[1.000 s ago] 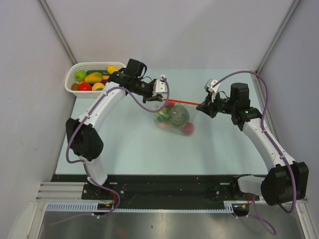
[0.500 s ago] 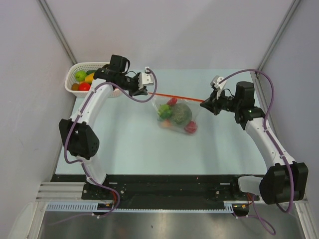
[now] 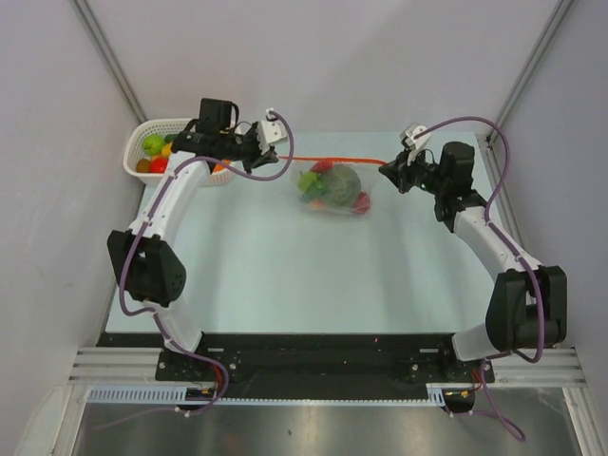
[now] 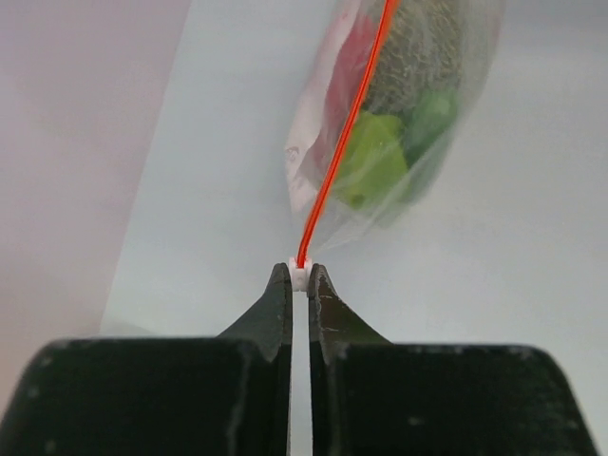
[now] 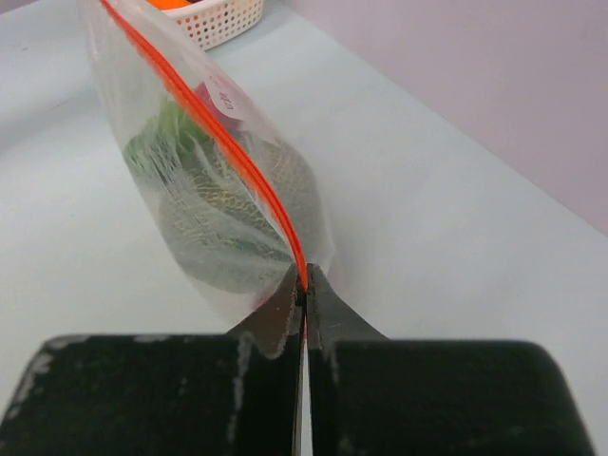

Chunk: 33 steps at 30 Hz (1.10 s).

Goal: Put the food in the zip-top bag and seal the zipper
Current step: Zip the zipper food storage bag at the center of the board, then place the zipper food storage bag at the center of the board.

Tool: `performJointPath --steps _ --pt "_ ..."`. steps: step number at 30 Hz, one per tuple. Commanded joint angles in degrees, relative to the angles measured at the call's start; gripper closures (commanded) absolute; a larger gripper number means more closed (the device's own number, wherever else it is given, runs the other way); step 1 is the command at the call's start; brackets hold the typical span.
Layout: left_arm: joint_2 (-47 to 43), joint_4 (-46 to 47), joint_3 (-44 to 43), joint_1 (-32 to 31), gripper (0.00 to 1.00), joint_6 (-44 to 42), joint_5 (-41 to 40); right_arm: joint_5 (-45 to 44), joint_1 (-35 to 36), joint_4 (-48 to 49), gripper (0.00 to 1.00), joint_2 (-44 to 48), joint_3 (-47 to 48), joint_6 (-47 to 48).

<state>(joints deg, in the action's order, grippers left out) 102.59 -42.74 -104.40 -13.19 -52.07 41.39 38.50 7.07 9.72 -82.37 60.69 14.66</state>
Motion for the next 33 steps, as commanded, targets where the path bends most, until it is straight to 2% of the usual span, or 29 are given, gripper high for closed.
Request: performJointPath --steps 1,4,5,8,11,16,21,23,24,25,26,27,28,29,30,31,32,33 --pt "-7.3 0.9 7.5 -0.5 1.00 -4.7 -3.1 1.4 1.6 0.5 1.00 -1.6 3.0 4.8" --pt "-12.1 0.0 18.9 -3.1 1.00 -8.1 -3.2 4.5 3.3 -15.3 1.00 -2.4 2.9 12.5" --pt "-13.7 0.3 25.2 -3.9 1.00 -8.7 -3.7 4.9 3.9 -23.3 1.00 -3.1 2.9 15.1" --pt "-18.5 1.8 36.6 -6.6 1.00 -10.4 -4.4 5.4 4.6 -36.0 1.00 -4.3 1.8 24.5" --pt "-21.8 3.7 44.4 -8.5 1.00 -8.7 -4.0 4.8 5.0 -42.9 1.00 -3.8 -0.7 32.5" --pt "-25.9 5.5 52.8 -13.0 1.00 -7.2 -4.5 2.8 7.4 -50.8 1.00 1.1 -6.5 45.3" --pt "-29.4 6.5 58.1 -15.8 1.00 -6.3 -5.3 1.2 11.5 -56.2 0.96 5.8 -10.1 50.8" --pt "-30.1 6.4 58.6 -16.2 0.99 -5.8 -5.4 0.3 13.0 -58.3 0.89 6.6 -11.2 52.0" --pt "-30.2 6.1 58.7 -16.5 0.90 -5.8 -5.4 -1.3 14.1 -58.6 0.82 7.5 -11.6 51.9" --pt "-30.4 5.7 58.5 -16.8 0.81 -5.9 -5.3 -1.8 15.0 -59.1 0.64 7.9 -11.7 51.6" --pt "-30.8 4.4 58.2 -17.0 0.74 -5.9 -5.1 -1.8 15.2 -59.2 0.54 8.6 -11.8 50.3" --pt "-31.2 3.8 57.7 -17.5 0.59 -5.8 -4.7 -1.8 15.2 -58.0 0.47 9.4 -11.9 49.0" --pt "-31.6 3.0 56.3 -17.4 0.54 -5.5 -4.0 -2.1 15.1 -57.3 0.36 11.4 -11.9 47.3" --pt "-31.9 1.4 55.5 -17.5 0.49 -4.7 -3.3 -2.2 15.1 -56.9 0.31 12.6 -11.7 45.1" --pt "-32.6 0.6 54.4 -17.5 0.35 -4.3 -3.2 -2.6 15.2 -56.1 0.23 13.8 -11.6 43.7" --pt "-32.9 -0.8 51.8 -17.5 0.26 -4.0 -3.3 -2.8 15.9 -56.0 0.20 16.8 -11.4 42.4" --pt "-33.1 -2.1 50.3 -17.5 0.22 -3.8 -3.2 -3.8 16.5 -55.8 0.17 18.2 -11.1 40.9" --pt "-33.2 -4.1 48.7 -17.5 0.11 -3.4 -3.4 -4.3 17.0 -54.9 0.14 19.8 -10.4 36.4"
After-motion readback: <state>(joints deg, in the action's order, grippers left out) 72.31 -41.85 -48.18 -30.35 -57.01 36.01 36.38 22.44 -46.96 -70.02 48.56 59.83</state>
